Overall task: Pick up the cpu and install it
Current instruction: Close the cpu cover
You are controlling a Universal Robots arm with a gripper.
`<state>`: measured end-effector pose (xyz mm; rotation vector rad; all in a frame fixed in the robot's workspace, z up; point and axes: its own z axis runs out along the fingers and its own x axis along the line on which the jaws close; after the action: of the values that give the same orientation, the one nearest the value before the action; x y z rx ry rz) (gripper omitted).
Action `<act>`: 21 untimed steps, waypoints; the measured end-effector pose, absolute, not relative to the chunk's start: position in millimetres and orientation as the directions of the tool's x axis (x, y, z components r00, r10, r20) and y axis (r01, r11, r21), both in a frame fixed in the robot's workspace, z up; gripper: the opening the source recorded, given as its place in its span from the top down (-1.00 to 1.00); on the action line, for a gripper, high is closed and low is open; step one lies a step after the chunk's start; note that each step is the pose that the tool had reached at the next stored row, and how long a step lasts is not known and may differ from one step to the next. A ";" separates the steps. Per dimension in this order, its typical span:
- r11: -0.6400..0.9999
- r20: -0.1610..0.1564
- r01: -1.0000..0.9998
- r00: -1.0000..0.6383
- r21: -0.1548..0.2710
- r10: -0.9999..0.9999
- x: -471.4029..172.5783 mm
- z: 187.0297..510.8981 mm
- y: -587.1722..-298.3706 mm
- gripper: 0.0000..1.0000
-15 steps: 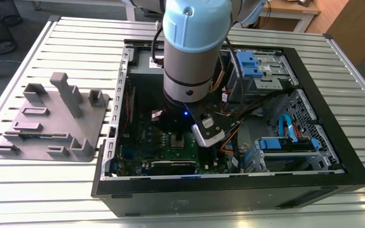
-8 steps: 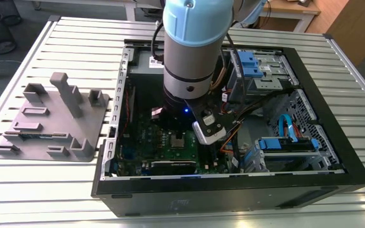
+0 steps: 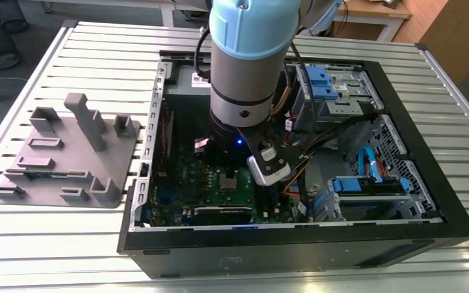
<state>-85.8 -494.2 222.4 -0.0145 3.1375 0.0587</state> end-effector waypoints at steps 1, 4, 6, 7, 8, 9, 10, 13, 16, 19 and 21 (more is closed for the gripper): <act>0.999 -0.004 -0.009 -1.000 0.037 -0.009 -85.8 222.4 -494.2 0.79; 0.999 -0.004 -0.009 -1.000 0.037 -0.009 -85.8 222.4 -494.2 0.79; 0.999 -0.004 -0.009 -1.000 0.037 -0.009 -85.7 222.5 -494.2 0.79; 0.999 -0.004 -0.009 -1.000 0.037 -0.009 -85.1 222.5 -494.1 0.79; 0.999 -0.004 -0.009 -1.000 0.037 -0.009 -84.1 222.5 -494.0 0.79; 0.999 -0.004 -0.010 -1.000 0.037 -0.010 -82.6 222.4 -493.9 0.79; 0.999 -0.004 -0.011 -1.000 0.037 -0.011 -81.1 222.4 -493.8 0.79; 0.999 -0.004 -0.015 -1.000 0.037 -0.015 -75.8 222.2 -493.3 0.79; 0.999 -0.004 -0.023 -1.000 0.038 -0.023 -71.7 221.9 -492.8 0.79; 0.998 -0.004 -0.043 -0.999 0.037 -0.043 -70.0 221.7 -492.9 0.79; 0.997 -0.004 -0.067 -0.998 0.037 -0.066 -69.8 221.6 -492.8 0.79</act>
<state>-69.8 -492.8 221.6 -0.1044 3.1370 0.0584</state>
